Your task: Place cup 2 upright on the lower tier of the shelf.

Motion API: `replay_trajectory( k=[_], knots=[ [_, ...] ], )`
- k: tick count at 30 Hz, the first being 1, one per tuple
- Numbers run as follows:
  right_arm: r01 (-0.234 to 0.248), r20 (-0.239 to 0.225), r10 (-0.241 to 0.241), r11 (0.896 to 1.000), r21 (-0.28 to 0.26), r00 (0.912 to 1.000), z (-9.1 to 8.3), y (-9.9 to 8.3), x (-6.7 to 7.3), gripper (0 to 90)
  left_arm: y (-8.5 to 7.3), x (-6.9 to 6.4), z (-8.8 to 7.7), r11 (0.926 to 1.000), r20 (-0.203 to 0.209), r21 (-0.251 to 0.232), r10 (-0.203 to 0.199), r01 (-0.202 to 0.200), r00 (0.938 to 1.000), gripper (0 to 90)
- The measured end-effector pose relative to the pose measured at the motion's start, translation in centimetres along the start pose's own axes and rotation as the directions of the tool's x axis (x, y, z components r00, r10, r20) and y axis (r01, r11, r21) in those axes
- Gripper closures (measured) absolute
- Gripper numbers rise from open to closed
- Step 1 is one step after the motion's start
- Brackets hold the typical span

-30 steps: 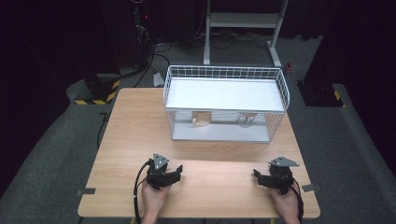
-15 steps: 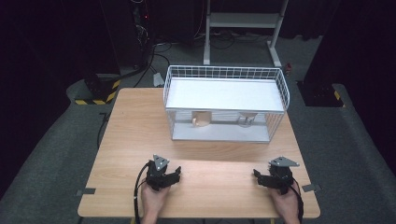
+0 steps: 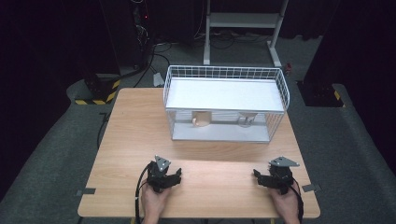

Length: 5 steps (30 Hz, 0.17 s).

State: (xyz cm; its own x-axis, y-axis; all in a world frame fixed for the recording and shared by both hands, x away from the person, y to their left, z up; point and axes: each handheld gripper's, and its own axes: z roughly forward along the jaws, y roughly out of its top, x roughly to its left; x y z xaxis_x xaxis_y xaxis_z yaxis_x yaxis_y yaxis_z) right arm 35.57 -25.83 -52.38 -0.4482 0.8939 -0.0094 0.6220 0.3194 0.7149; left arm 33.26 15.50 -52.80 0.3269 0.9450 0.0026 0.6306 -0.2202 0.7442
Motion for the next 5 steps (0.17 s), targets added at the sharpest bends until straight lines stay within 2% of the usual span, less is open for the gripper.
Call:
replay_trajectory(
  k=[5],
  knots=[
    [0.0,0.0,0.0,1.0,0.0,1.0,0.0,0.01,-0.01,20.5,0.03,-0.08,0.04,1.0,0.0,0.003,0.0,0.0,1.0,21.1]
  ],
)
